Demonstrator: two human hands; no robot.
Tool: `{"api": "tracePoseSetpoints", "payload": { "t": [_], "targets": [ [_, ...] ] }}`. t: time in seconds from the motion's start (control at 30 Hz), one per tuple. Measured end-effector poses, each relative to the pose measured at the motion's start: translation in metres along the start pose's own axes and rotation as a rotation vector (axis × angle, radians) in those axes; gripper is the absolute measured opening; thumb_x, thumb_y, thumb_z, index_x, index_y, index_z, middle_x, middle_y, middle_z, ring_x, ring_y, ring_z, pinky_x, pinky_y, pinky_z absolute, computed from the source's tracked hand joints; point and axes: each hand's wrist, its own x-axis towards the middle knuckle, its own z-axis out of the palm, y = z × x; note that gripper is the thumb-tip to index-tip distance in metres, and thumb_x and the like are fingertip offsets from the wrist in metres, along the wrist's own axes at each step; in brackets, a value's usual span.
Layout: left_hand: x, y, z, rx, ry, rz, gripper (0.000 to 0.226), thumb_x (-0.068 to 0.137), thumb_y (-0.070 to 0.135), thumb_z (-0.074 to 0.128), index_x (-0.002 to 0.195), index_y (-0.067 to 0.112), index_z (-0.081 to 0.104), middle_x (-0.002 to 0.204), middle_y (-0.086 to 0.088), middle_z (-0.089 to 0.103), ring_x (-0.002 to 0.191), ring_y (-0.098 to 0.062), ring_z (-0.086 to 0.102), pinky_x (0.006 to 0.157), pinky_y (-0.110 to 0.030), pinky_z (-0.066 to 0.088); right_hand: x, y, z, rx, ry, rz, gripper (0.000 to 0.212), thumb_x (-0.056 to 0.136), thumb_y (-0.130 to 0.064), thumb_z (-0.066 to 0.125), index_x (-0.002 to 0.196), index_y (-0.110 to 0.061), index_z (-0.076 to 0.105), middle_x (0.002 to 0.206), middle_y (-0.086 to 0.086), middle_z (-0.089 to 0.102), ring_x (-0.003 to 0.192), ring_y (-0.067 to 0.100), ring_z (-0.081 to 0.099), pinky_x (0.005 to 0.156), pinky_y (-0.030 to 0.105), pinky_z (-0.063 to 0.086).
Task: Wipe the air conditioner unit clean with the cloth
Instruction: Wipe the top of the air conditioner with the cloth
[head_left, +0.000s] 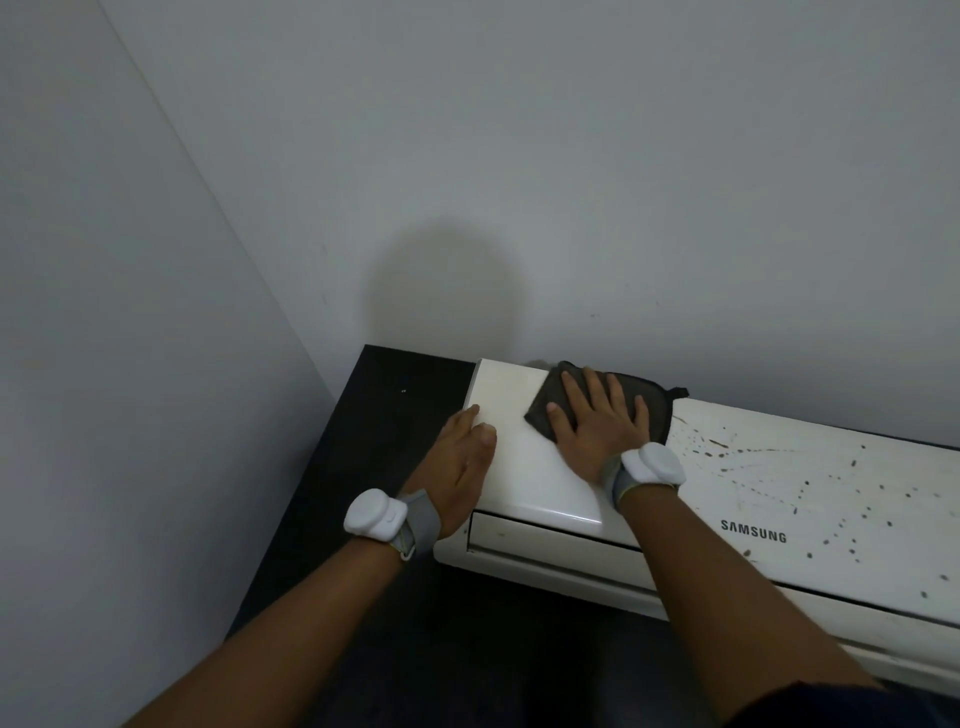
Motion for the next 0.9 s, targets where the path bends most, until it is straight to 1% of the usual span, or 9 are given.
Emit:
{"api": "tracePoseSetpoints", "payload": {
  "t": [0.1, 0.17, 0.23, 0.33, 0.43, 0.5, 0.57, 0.7, 0.9],
  "targets": [
    [0.001, 0.005, 0.007, 0.090, -0.042, 0.062, 0.073, 0.088, 0.058, 0.019, 0.147, 0.014, 0.019, 0.157, 0.002, 0.014, 0.144, -0.010, 0.006, 0.113, -0.024, 0.006, -0.013, 0.008, -0.001, -0.011, 0.028, 0.017, 0.068, 0.087, -0.067, 0.000, 0.149, -0.041, 0.011, 0.160, -0.008, 0.011, 0.146, 0.021, 0.006, 0.114, 0.050, 0.001],
    [0.003, 0.007, 0.013, 0.233, -0.059, 0.125, 0.073, 0.089, 0.059, 0.020, 0.147, 0.015, 0.018, 0.157, 0.004, 0.011, 0.144, -0.010, 0.003, 0.113, -0.024, 0.004, -0.025, 0.010, -0.002, -0.022, 0.069, 0.036, 0.067, 0.088, -0.066, 0.003, 0.149, -0.040, 0.017, 0.159, -0.007, 0.016, 0.146, 0.022, 0.011, 0.114, 0.050, 0.003],
    [0.005, 0.005, 0.020, 0.358, -0.064, 0.200, 0.065, 0.095, 0.052, 0.027, 0.148, 0.016, 0.014, 0.157, 0.003, 0.009, 0.143, -0.010, 0.001, 0.113, -0.024, 0.001, -0.040, 0.011, -0.002, -0.036, 0.111, 0.044, 0.064, 0.091, -0.064, 0.008, 0.147, -0.038, 0.024, 0.157, -0.005, 0.024, 0.145, 0.023, 0.018, 0.114, 0.050, 0.008],
    [0.007, 0.005, 0.032, 0.423, -0.066, 0.291, 0.058, 0.099, 0.038, 0.033, 0.148, 0.014, 0.014, 0.158, -0.003, 0.007, 0.144, -0.011, -0.001, 0.114, -0.022, -0.002, -0.063, 0.016, -0.003, -0.059, 0.136, 0.036, 0.060, 0.094, -0.061, 0.013, 0.147, -0.036, 0.028, 0.156, -0.004, 0.028, 0.144, 0.024, 0.022, 0.113, 0.052, 0.014],
    [0.009, 0.008, 0.044, 0.451, -0.066, 0.356, 0.055, 0.100, 0.030, 0.032, 0.147, 0.011, 0.013, 0.158, -0.005, 0.007, 0.139, -0.005, -0.005, 0.109, -0.013, -0.011, -0.086, 0.018, -0.005, -0.080, 0.129, 0.032, 0.058, 0.095, -0.057, 0.016, 0.147, -0.034, 0.028, 0.156, -0.003, 0.027, 0.144, 0.025, 0.022, 0.114, 0.053, 0.016],
    [0.009, 0.011, 0.051, 0.464, -0.072, 0.389, 0.053, 0.100, 0.027, 0.031, 0.147, 0.010, 0.012, 0.158, -0.006, 0.006, 0.138, -0.004, -0.006, 0.106, -0.008, -0.014, -0.101, 0.020, -0.008, -0.094, 0.131, 0.014, 0.058, 0.095, -0.055, 0.020, 0.147, -0.032, 0.030, 0.156, -0.002, 0.027, 0.144, 0.025, 0.022, 0.114, 0.053, 0.018],
    [0.009, 0.014, 0.057, 0.475, -0.085, 0.409, 0.053, 0.101, 0.025, 0.030, 0.147, 0.008, 0.011, 0.158, -0.007, 0.006, 0.142, -0.009, -0.004, 0.111, -0.013, -0.010, -0.115, 0.025, -0.010, -0.106, 0.121, -0.019, 0.058, 0.095, -0.054, 0.023, 0.148, -0.032, 0.030, 0.157, -0.003, 0.024, 0.145, 0.024, 0.019, 0.114, 0.052, 0.017],
    [0.009, 0.020, 0.071, 0.499, -0.086, 0.434, 0.051, 0.101, 0.021, 0.029, 0.146, 0.006, 0.013, 0.157, -0.009, 0.008, 0.145, -0.016, 0.001, 0.117, -0.023, -0.001, -0.140, 0.045, -0.008, -0.120, 0.072, -0.102, 0.060, 0.096, -0.057, 0.023, 0.150, -0.033, 0.020, 0.159, -0.006, 0.013, 0.147, 0.022, 0.009, 0.115, 0.051, 0.011],
    [0.007, 0.024, 0.082, 0.494, -0.071, 0.414, 0.052, 0.100, 0.022, 0.029, 0.146, 0.004, 0.012, 0.157, -0.009, 0.007, 0.145, -0.017, 0.000, 0.116, -0.023, -0.003, -0.142, 0.061, -0.015, -0.118, 0.029, -0.163, 0.059, 0.096, -0.058, 0.020, 0.150, -0.034, 0.020, 0.159, -0.006, 0.014, 0.147, 0.023, 0.011, 0.116, 0.050, 0.011]
  ]
}}
